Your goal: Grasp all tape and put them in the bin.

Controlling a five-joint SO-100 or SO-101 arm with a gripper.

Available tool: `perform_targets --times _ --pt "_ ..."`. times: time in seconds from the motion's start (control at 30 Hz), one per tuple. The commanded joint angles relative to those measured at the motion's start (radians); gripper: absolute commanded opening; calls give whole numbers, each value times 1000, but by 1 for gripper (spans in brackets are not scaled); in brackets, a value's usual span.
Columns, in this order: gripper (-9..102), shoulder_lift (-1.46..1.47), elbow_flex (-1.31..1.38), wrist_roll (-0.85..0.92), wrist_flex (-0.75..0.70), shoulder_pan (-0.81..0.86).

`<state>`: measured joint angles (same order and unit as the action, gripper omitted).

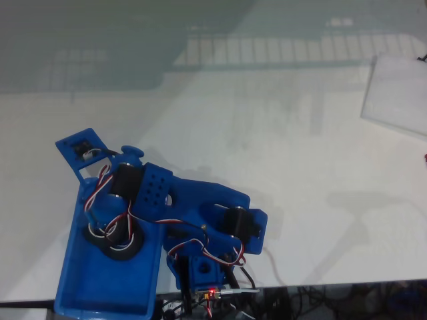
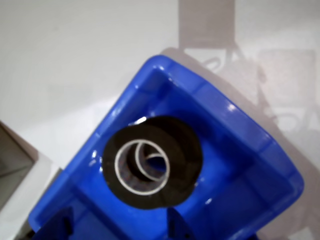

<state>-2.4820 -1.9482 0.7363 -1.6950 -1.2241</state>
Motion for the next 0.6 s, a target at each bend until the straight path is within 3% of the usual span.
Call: perform_targets --times 0.0,0.27,0.57 --pt "25 2 12 -9 41 29" --pt "25 -9 8 -78 290 255" --pt "23 -118 -199 -380 953 802"
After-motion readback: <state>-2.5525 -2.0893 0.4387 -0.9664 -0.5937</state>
